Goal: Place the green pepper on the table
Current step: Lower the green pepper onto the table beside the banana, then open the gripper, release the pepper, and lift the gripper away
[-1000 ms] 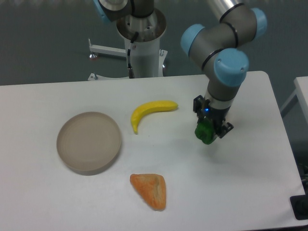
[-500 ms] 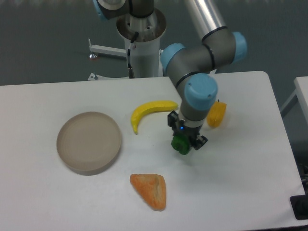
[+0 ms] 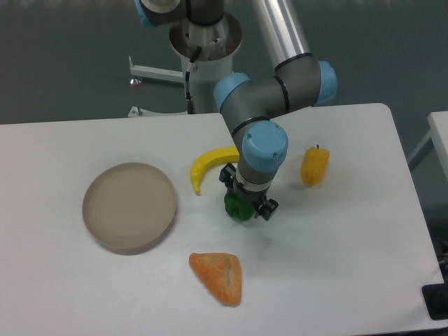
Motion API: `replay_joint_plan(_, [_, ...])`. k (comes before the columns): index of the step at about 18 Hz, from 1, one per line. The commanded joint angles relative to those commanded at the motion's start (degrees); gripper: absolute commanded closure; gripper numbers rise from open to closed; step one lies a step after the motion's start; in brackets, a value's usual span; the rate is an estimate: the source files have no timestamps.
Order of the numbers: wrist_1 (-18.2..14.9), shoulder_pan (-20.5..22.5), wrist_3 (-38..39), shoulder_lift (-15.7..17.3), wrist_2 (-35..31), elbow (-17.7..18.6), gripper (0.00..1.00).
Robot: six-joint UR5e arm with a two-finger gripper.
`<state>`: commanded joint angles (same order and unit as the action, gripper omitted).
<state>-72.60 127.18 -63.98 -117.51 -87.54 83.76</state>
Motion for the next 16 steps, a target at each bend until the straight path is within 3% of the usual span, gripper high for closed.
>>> replay_joint_plan(3, [-0.2,2.7,-0.9,1.9,0.1,-1.1,0.0])
replay_joint_plan(6, [-0.4,6.0,-6.8,4.8,0.2,-1.4,0.0])
replay_joint_plan(16, [-0.7,9.8,-22.7,7.2,-0.8,-1.0,0.0])
